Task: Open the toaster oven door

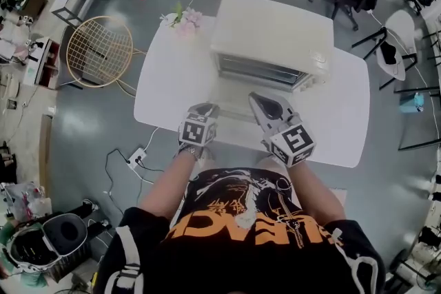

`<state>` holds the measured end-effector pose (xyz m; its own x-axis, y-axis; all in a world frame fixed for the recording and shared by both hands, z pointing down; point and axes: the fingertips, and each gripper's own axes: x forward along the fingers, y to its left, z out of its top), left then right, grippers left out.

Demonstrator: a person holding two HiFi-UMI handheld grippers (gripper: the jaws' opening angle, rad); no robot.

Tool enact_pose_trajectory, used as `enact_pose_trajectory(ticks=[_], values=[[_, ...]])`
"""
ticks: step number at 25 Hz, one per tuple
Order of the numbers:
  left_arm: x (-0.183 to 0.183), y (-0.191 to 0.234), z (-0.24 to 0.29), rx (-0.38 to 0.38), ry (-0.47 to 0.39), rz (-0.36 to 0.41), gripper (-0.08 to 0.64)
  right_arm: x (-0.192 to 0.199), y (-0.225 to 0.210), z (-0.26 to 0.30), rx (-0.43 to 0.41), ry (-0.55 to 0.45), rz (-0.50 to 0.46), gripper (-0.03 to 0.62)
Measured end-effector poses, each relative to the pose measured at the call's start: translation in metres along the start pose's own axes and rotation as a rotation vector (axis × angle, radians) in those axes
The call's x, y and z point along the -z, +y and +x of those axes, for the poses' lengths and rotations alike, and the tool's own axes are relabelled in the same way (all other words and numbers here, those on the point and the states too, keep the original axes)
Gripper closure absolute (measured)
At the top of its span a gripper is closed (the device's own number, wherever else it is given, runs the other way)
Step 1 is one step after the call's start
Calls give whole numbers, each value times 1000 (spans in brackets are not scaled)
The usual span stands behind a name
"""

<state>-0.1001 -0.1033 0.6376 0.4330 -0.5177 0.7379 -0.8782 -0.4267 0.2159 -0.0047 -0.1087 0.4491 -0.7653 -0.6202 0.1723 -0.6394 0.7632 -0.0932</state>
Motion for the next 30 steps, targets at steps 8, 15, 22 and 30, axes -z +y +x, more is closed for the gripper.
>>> enact_pose_trajectory(ticks=[8,15,22,30], values=[[50,10,27,8,109,-68,470,10,12,8,-19,26,17,578],[93,12,45,24,225,-102,474,16,22,7,-23,43,13,578],[139,18,64,15,346,-96,483,14,17,-7,18,47,2,578],[141,36,72,-62,352,-2,506,19,9,-19,73,66,9,578]])
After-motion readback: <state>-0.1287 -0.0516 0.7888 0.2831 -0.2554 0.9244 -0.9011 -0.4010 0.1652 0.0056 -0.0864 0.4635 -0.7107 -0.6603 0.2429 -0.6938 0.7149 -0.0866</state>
